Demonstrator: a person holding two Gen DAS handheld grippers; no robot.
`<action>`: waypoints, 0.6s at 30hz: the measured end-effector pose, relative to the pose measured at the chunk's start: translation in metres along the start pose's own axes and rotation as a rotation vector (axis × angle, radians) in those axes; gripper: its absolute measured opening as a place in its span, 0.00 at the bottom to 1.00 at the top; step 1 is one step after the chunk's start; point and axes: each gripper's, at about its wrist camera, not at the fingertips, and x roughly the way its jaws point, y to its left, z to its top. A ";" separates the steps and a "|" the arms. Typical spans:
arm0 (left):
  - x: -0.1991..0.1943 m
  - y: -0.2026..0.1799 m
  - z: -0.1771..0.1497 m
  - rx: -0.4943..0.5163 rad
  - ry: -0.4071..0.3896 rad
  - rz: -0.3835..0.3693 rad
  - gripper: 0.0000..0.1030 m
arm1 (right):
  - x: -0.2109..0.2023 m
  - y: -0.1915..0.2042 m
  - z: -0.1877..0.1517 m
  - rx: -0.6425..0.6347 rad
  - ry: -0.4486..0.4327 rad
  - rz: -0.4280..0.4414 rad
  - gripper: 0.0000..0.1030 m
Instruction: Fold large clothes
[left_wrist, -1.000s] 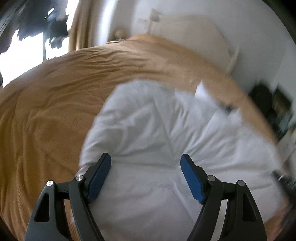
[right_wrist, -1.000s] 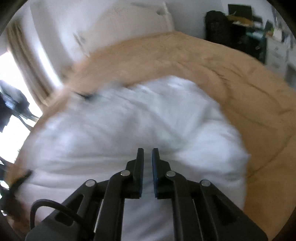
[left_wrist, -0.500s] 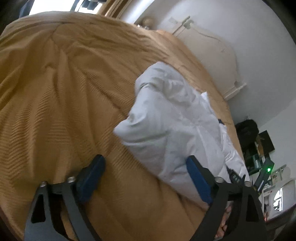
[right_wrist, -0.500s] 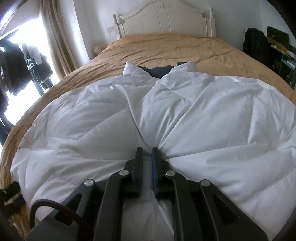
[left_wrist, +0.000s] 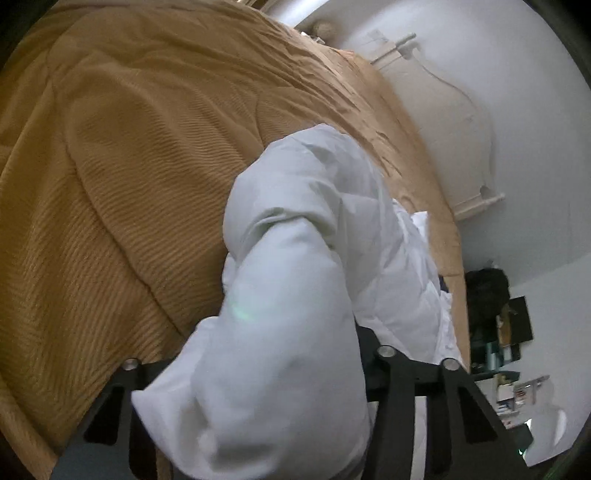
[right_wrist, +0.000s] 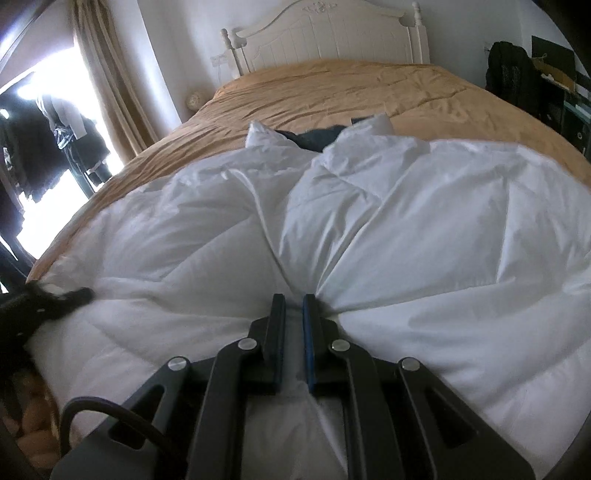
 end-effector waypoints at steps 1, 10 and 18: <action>-0.001 -0.002 -0.003 0.037 -0.006 0.007 0.43 | -0.012 0.005 0.001 -0.005 -0.025 0.017 0.11; -0.004 0.002 -0.005 0.070 0.005 0.007 0.40 | 0.004 0.043 -0.029 -0.096 -0.008 -0.060 0.05; -0.008 0.010 -0.008 0.084 0.017 -0.027 0.41 | -0.042 0.039 -0.070 -0.047 -0.016 -0.049 0.05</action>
